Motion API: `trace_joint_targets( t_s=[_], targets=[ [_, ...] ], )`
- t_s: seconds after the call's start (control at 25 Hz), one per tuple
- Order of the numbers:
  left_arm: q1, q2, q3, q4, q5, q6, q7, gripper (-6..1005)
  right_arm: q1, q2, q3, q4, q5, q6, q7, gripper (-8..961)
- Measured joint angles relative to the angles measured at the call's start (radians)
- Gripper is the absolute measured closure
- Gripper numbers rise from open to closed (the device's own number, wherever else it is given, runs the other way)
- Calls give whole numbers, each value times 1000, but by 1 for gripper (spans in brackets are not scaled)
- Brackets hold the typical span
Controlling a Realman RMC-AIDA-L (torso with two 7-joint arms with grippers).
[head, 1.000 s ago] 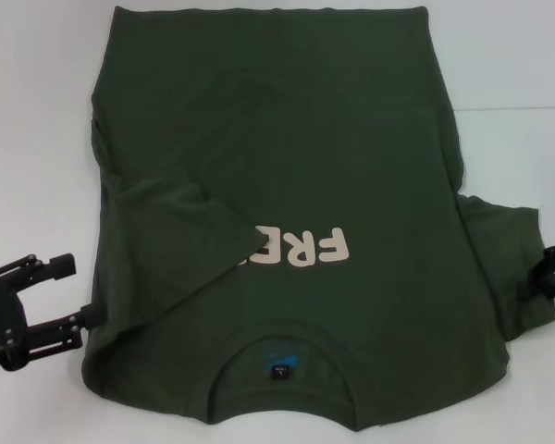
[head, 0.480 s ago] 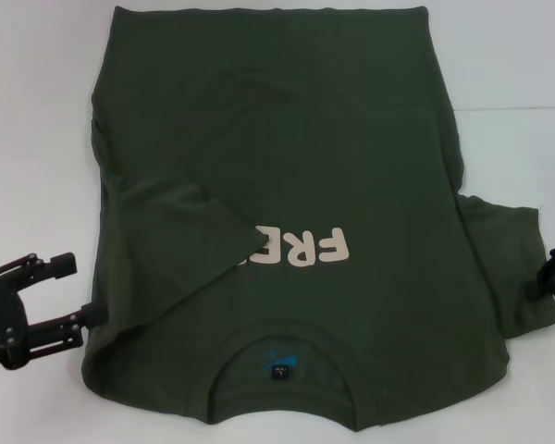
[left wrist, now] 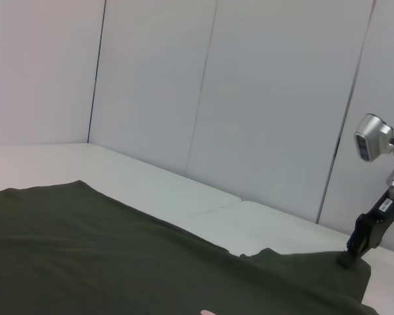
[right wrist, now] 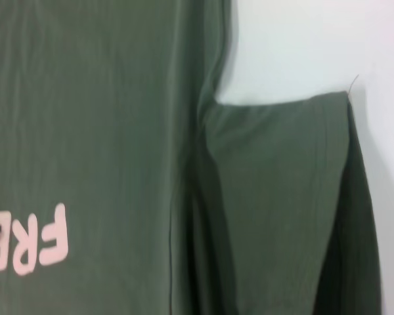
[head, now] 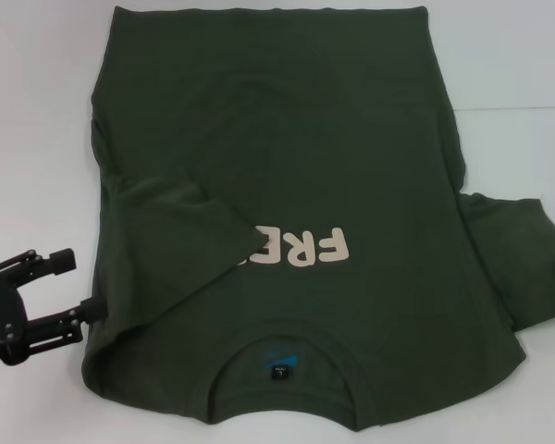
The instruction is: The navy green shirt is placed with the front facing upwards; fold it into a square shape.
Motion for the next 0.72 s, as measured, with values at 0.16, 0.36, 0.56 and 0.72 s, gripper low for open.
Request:
trace_joint_targets(
  t_s=[0.16, 0.36, 0.56, 0.72],
  targets=[
    [-2, 2, -1, -9, -1, -4, -1, 167, -10, -10, 52, -18, 18, -28, -22, 943],
    [-4, 3, -2, -10, -1, -8, -1, 167, -30, -22, 67, -39, 77, -51, -35, 943],
    [-4, 4, -3, -11, -1, -10, -2, 167, -49, -32, 67, -65, 144, -72, -36, 943],
    [-4, 4, -4, -12, -1, -10, -3, 167, -55, -40, 76, -78, 168, -79, -37, 943]
  ],
)
